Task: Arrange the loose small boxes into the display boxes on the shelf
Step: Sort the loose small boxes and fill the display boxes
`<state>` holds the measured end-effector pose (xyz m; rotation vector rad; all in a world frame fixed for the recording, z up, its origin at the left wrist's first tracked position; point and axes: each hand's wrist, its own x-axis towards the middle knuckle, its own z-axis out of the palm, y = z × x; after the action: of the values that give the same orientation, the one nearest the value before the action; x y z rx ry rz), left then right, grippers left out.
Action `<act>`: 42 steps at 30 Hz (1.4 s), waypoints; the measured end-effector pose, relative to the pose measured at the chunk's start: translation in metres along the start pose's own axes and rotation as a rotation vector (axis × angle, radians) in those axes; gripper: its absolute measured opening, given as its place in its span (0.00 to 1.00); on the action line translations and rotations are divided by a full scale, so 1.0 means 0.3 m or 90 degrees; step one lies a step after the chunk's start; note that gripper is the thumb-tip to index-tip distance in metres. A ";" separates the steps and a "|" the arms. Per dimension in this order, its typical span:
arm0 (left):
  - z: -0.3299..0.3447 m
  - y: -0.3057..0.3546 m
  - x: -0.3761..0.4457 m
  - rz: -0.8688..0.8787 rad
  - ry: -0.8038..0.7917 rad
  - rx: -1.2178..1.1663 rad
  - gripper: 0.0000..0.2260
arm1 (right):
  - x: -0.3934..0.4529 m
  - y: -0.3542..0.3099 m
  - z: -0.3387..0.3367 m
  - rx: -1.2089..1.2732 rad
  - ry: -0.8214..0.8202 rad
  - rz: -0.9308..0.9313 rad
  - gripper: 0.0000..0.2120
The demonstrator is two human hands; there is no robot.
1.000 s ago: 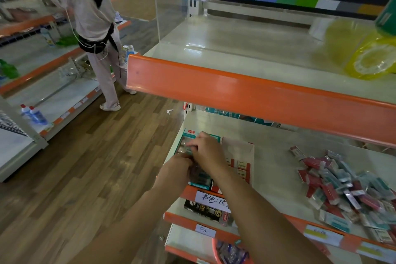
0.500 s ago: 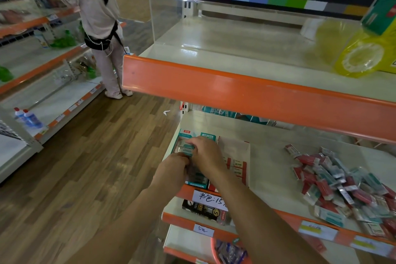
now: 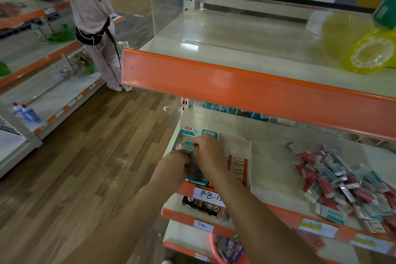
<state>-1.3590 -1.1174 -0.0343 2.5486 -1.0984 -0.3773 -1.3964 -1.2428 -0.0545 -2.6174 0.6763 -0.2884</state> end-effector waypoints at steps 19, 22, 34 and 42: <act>0.006 0.062 0.063 0.107 0.113 0.049 0.12 | -0.085 0.142 -0.127 0.019 0.141 -0.016 0.10; 0.033 0.129 0.091 0.132 0.133 0.077 0.15 | -0.120 0.212 -0.167 -0.015 0.163 0.030 0.10; 0.189 0.422 0.152 0.254 0.108 0.058 0.17 | -0.286 0.484 -0.301 0.006 0.161 0.243 0.13; 0.336 0.620 0.143 0.358 0.027 0.011 0.18 | -0.422 0.623 -0.369 -0.035 0.210 0.342 0.16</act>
<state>-1.4884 -1.2892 -0.0546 2.1197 -1.7256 -0.1630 -1.6156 -1.3659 -0.0509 -2.3379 1.4736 -0.5400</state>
